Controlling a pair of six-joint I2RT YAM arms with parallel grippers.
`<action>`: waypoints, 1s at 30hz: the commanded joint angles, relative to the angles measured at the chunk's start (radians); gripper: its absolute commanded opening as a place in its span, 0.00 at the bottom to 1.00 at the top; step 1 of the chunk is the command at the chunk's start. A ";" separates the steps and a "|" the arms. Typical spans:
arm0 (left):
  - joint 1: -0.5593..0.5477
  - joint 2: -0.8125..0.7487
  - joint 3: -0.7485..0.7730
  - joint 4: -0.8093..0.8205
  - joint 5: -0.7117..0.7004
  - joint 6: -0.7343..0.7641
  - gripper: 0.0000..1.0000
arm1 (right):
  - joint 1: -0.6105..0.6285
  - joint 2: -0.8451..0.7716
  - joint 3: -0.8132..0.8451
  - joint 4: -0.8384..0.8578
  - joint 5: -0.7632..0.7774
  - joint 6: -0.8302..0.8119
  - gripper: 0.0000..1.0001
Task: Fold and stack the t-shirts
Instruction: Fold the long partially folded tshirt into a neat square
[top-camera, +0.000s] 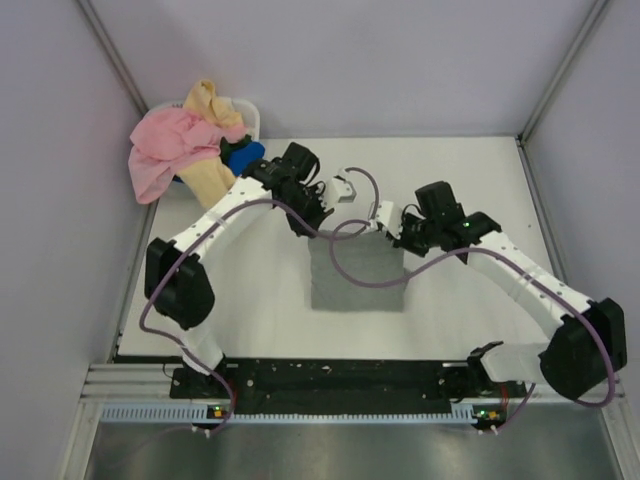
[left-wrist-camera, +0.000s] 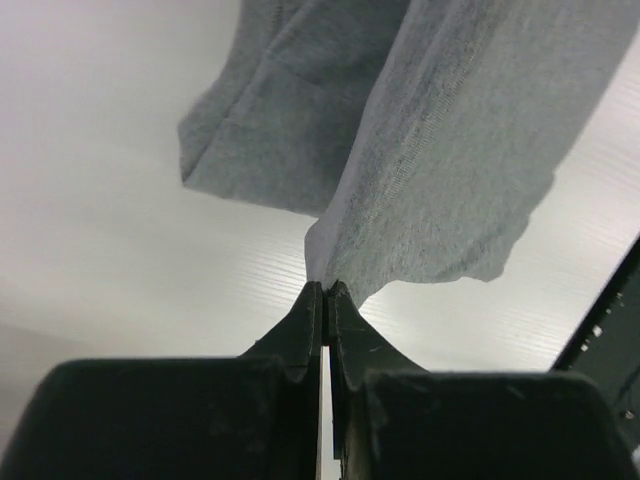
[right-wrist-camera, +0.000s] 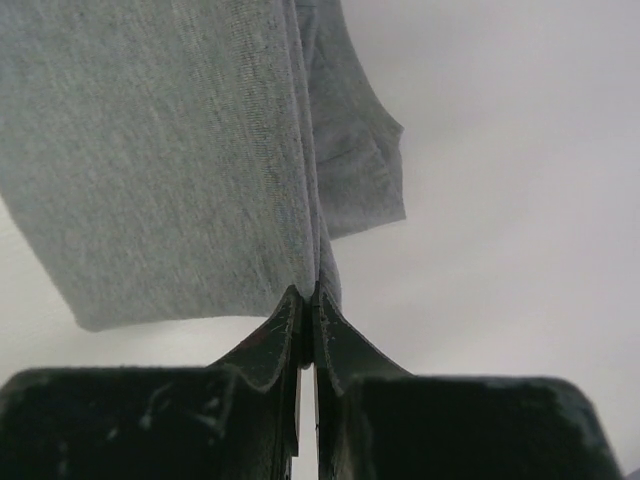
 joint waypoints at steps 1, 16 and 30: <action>0.055 0.109 0.092 0.033 -0.142 -0.030 0.00 | -0.073 0.105 0.059 0.135 0.024 0.015 0.00; 0.086 0.429 0.280 0.143 -0.289 -0.091 0.31 | -0.149 0.533 0.241 0.331 0.140 0.257 0.09; 0.133 0.238 0.059 0.258 -0.102 -0.205 0.62 | -0.237 0.120 0.010 0.241 0.116 1.091 0.79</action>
